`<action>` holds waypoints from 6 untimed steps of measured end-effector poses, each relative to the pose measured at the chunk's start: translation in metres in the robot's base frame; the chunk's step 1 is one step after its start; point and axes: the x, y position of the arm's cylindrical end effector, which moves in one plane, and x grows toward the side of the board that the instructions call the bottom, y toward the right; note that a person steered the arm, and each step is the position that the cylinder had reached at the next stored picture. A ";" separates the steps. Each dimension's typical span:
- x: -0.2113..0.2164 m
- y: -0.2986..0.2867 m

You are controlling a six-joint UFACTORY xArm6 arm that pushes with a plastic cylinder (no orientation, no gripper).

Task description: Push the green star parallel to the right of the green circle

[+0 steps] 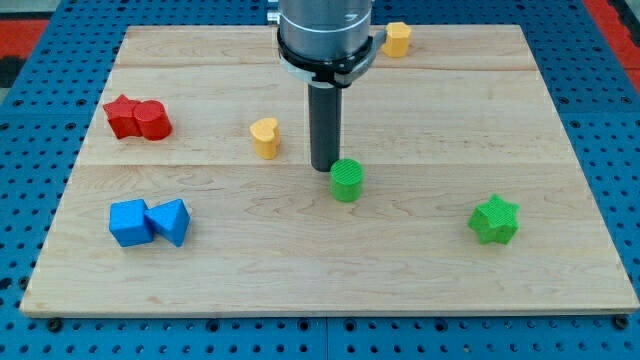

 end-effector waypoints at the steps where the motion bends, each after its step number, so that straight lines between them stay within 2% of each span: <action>1: 0.008 -0.008; 2: 0.076 -0.016; 3: 0.144 0.031; 4: 0.168 0.105; 5: 0.163 0.137; 6: 0.132 0.187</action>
